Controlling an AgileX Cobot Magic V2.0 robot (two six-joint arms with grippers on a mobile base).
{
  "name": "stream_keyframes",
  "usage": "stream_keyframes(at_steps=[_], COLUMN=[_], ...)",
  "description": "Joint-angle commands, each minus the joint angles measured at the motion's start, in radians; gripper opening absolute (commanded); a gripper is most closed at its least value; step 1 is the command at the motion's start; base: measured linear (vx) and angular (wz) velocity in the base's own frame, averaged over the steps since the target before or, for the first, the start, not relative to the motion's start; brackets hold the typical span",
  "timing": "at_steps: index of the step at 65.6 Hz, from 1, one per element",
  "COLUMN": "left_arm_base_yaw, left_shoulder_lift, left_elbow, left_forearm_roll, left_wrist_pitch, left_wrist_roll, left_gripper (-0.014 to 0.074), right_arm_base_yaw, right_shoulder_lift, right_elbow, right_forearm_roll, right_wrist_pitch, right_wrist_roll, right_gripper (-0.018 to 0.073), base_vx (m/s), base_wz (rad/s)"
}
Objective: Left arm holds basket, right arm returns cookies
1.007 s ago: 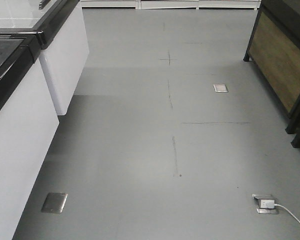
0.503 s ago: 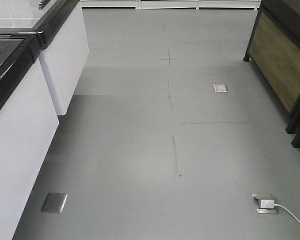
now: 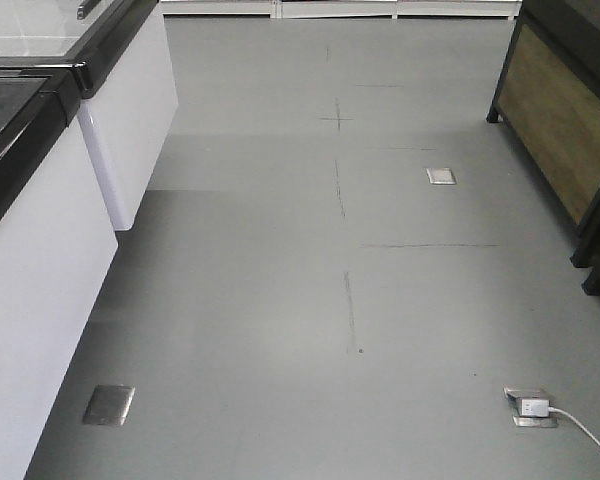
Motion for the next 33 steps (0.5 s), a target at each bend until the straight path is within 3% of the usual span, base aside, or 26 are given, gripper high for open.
stream_keyframes(at_steps=[1, 15, 33], left_arm_base_yaw=[-0.010, -0.063, -0.064], left_shoulder_lift=[-0.004, 0.027, 0.063], left_elbow=[-0.029, -0.029, -0.029], left_forearm_roll=[-0.023, -0.036, -0.036], left_wrist_pitch=[-0.105, -0.204, -0.243], left_wrist_roll=[-0.005, -0.005, -0.005], left_gripper=[0.0447, 0.0447, 0.0447], right_arm_base_yaw=[0.001, 0.001, 0.001], right_shoulder_lift=[-0.013, -0.013, -0.013], right_elbow=[0.017, 0.017, 0.017], right_forearm_roll=[-0.005, -0.005, -0.005], right_wrist_pitch=[-0.071, -0.071, -0.071], right_wrist_roll=[-0.005, -0.005, -0.005], right_gripper=[-0.0006, -0.0006, -0.0006], base_vx=[0.00, 0.00, 0.00], base_wz=[0.00, 0.00, 0.00])
